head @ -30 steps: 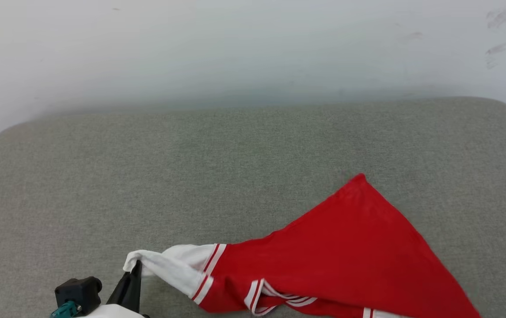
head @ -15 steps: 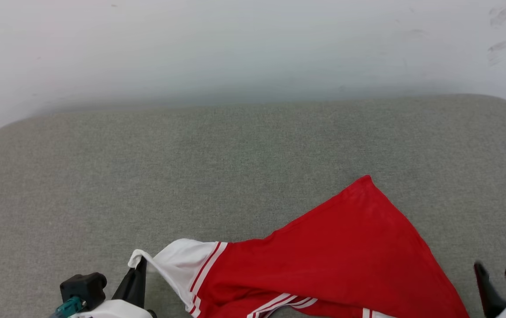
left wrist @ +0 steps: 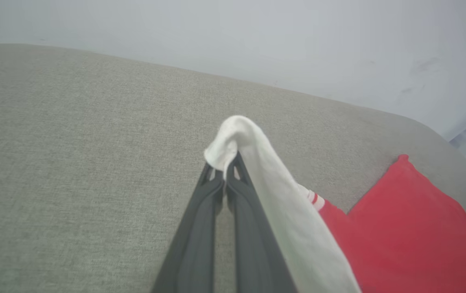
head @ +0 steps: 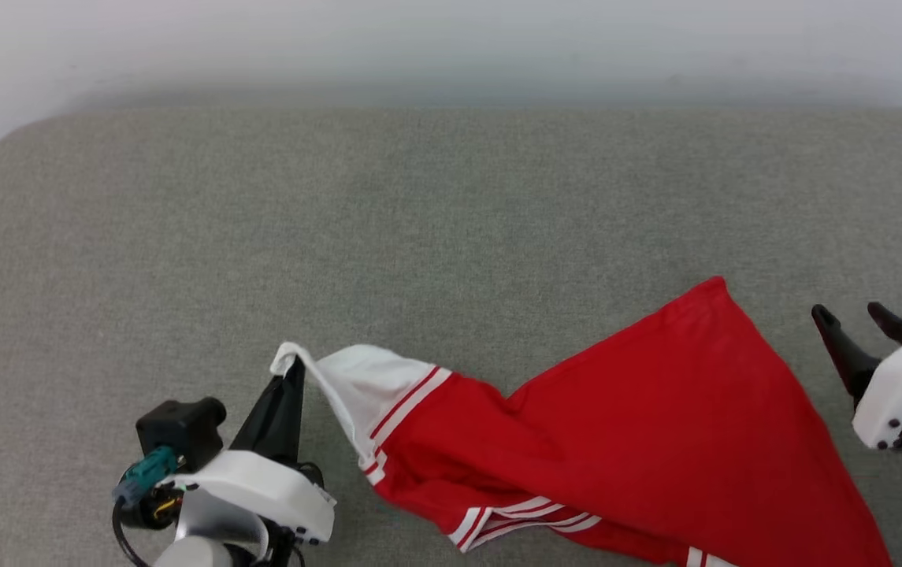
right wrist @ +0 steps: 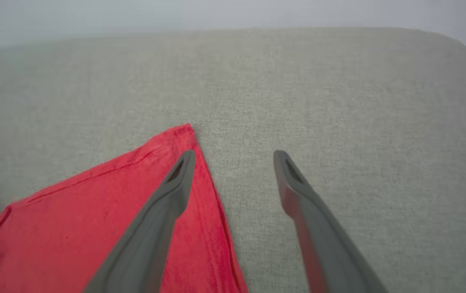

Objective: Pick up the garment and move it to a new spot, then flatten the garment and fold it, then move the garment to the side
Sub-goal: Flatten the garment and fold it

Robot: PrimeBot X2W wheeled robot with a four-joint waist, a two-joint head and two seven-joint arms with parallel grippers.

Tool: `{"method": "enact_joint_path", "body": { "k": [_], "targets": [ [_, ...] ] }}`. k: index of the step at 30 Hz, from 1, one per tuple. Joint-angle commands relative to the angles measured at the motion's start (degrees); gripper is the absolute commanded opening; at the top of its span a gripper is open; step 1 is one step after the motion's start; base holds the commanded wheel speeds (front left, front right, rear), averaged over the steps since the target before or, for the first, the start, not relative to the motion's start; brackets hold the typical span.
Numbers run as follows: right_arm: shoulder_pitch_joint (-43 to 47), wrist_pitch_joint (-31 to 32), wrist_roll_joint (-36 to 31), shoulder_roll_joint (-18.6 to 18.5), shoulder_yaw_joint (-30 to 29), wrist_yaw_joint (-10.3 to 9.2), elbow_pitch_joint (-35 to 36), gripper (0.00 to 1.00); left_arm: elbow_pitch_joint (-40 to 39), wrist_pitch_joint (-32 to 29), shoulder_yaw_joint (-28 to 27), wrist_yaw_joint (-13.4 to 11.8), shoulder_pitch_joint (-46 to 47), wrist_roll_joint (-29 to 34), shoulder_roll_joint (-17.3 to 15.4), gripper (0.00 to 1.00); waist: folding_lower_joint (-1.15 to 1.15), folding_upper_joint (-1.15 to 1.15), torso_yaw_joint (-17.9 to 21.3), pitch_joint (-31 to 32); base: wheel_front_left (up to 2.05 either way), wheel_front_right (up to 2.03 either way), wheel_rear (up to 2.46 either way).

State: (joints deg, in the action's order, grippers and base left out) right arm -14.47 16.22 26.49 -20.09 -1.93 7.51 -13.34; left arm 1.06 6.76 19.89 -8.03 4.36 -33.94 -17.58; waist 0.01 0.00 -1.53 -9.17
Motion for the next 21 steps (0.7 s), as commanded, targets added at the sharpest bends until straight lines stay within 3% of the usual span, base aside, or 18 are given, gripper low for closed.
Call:
{"method": "enact_joint_path", "body": {
  "k": [1, 4, 9, 15, 21],
  "targets": [
    [-3.68, 5.26, 1.78, -2.64, 2.2, -0.04, -1.27, 1.0, 0.03, 0.6, 0.28, 0.43, 2.16, 0.53, 0.4, 0.0, -0.01, 0.0, -2.41, -3.36, 0.0, 0.0, 0.0],
    [-8.5, 14.26, 4.62, -6.43, 6.0, -0.04, -2.21, 1.0, 0.44, 1.38, 0.88, 1.11, 4.44, 0.93, 1.1, 0.0, -0.01, 0.0, -3.74, -5.54, 0.0, 0.0, 0.0],
    [-15.22, 25.36, 8.24, -9.77, 11.95, -0.04, -3.39, 1.0, 0.94, 2.65, 1.49, 1.87, 6.96, 1.24, 2.11, 0.0, -0.01, 0.0, -5.08, -8.68, 0.0, 0.0, 0.0],
    [-20.83, 28.08, 9.97, -11.7, 17.67, -0.04, -5.97, 1.0, 1.48, 3.59, 2.37, 2.5, 9.43, 1.53, 3.19, 0.0, -0.01, 0.0, -6.18, -12.34, 0.0, 0.0, 0.0],
    [-20.97, 32.68, 14.43, -12.13, 24.18, -0.02, -10.03, 1.0, 2.47, 4.38, 2.68, 3.1, 10.86, 1.41, 3.75, 0.0, -0.01, 0.0, -6.71, -14.31, 0.0, 0.0, 0.0]
  ]
}}
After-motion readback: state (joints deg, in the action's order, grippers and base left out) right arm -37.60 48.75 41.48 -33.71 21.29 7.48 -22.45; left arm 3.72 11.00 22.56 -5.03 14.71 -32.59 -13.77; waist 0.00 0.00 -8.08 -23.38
